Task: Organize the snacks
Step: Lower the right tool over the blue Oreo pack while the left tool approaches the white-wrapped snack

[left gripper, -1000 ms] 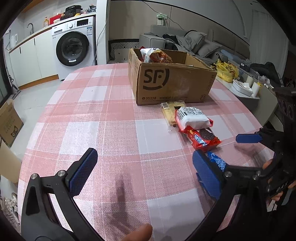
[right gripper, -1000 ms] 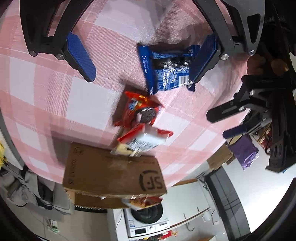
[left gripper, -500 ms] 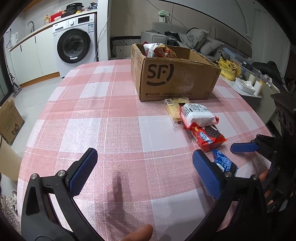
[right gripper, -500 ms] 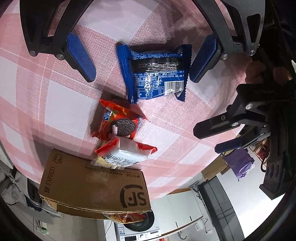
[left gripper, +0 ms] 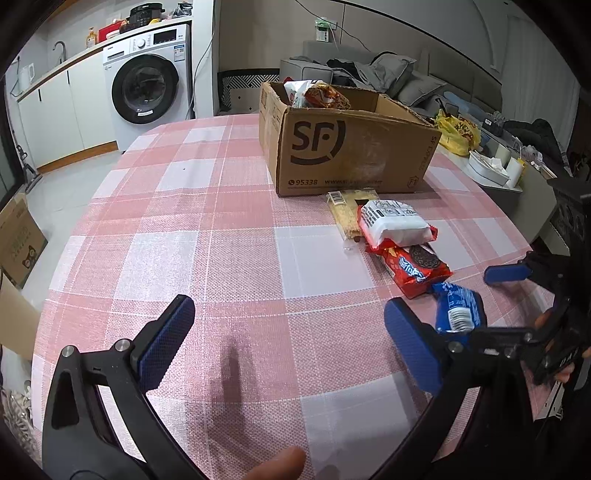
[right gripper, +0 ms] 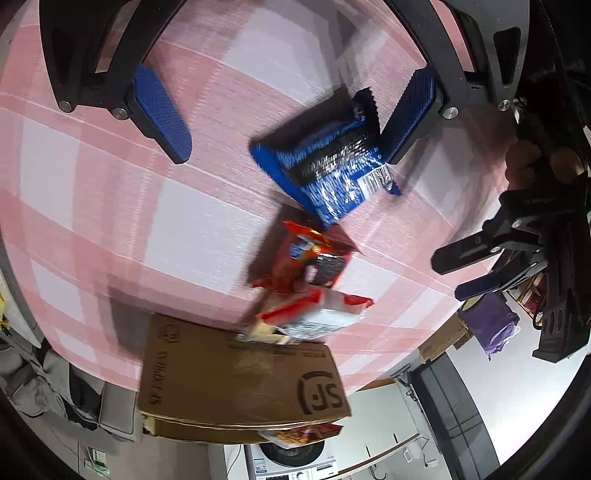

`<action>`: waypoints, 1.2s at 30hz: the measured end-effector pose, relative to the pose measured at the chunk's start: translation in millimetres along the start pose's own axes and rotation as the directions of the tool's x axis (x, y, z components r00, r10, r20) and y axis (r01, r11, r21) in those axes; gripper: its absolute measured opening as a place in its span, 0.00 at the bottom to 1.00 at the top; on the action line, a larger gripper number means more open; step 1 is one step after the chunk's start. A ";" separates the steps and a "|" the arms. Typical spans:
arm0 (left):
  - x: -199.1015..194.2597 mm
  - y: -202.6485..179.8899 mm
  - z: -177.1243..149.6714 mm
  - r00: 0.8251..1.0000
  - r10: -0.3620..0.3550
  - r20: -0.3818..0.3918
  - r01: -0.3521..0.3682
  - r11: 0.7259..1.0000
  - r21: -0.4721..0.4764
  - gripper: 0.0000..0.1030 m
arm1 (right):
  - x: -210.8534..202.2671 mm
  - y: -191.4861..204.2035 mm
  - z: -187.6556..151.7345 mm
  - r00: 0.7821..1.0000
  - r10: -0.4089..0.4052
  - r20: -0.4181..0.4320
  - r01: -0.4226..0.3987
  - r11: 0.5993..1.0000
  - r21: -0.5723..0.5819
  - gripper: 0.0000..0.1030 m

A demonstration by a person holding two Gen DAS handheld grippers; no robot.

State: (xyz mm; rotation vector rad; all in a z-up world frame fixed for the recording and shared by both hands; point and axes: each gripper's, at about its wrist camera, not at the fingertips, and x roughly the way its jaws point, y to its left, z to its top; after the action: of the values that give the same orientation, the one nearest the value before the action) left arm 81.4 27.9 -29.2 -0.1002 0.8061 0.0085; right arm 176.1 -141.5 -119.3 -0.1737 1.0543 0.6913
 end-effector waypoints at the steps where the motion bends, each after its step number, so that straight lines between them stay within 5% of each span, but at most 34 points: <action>1: -0.1 -0.4 -0.8 1.000 0.000 -0.001 0.000 1.000 0.001 0.99 | -1.4 -4.2 -0.5 1.000 -0.005 -0.001 0.005 1.000 0.005 1.00; 12: 1.5 -8.3 -4.1 1.000 -0.021 -0.006 0.021 0.999 0.024 0.99 | -11.6 -1.9 -2.0 0.999 0.029 0.042 -0.029 1.000 0.010 1.00; 21: 3.2 -6.7 -4.2 1.000 -0.019 -0.010 0.019 1.000 0.024 0.99 | 4.7 6.2 1.7 0.998 -0.052 0.042 0.051 0.998 0.021 1.00; 30: 7.1 -6.0 -5.3 1.000 -0.024 -0.019 0.025 0.999 0.020 0.99 | 2.3 -25.5 1.4 0.990 -0.131 0.050 0.125 0.986 0.113 1.00; 36: 11.1 -6.3 -5.2 0.999 -0.028 -0.027 0.029 0.999 0.018 0.99 | 5.6 -27.8 1.1 0.986 -0.162 0.026 0.160 0.985 0.060 1.00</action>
State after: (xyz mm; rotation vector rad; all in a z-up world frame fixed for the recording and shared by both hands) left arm 85.7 20.8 -40.3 -0.0947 0.8315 -0.0272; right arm 195.3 -160.2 -128.7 -0.1953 1.0176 0.5155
